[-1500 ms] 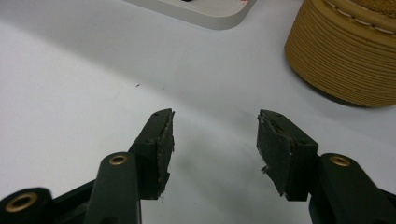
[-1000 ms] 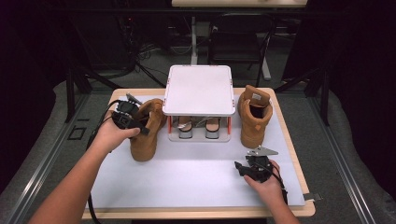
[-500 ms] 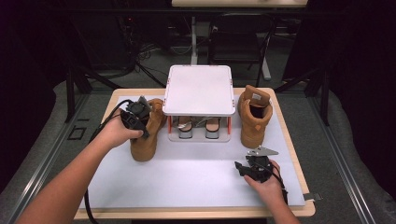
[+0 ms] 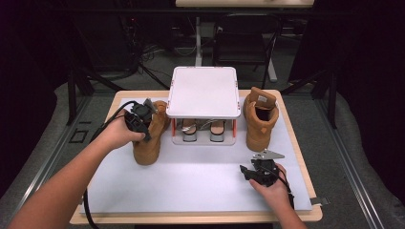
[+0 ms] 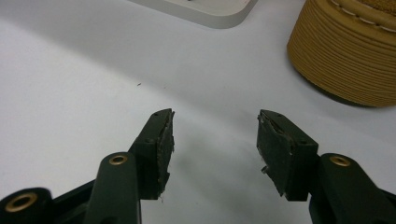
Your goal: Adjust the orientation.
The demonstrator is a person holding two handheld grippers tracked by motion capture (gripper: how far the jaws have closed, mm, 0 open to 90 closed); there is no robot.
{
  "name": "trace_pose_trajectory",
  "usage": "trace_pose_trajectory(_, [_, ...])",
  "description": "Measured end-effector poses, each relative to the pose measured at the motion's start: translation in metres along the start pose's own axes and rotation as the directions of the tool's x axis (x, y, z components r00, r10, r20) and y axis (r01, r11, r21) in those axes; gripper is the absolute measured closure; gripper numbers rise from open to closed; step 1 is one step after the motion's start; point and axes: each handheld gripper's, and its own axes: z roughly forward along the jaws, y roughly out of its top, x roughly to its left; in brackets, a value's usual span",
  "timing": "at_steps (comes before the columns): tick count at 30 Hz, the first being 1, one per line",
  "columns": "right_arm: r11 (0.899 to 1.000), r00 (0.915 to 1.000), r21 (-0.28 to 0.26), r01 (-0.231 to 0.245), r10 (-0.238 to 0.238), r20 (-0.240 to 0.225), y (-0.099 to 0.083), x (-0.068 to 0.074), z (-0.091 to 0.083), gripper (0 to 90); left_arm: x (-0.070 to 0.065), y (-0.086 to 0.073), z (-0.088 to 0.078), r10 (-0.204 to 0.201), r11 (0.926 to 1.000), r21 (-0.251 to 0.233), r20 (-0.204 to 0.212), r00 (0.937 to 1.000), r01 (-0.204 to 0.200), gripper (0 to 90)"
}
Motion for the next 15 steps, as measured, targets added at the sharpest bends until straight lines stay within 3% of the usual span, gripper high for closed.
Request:
trace_pose_trajectory(4, [1.000,1.0000,-0.001,-0.002,0.002,0.000,0.000,0.000,0.000,45.8,0.003,-0.004,-0.002,-0.028,0.9996,0.006,-0.008,0.9996,0.028,77.4])
trace_pose_trajectory(9, [1.000,1.0000,0.003,0.004,-0.004,-0.001,0.000,-0.001,-0.001,45.8,0.003,-0.014,-0.009,-0.055,0.9984,0.014,0.011,0.9984,0.055,77.7])
trace_pose_trajectory(15, [1.000,1.0000,-0.001,0.004,-0.004,0.006,0.000,0.001,0.000,45.8,-0.015,-0.028,-0.016,-0.026,0.9992,0.029,0.010,0.9996,0.026,77.7])
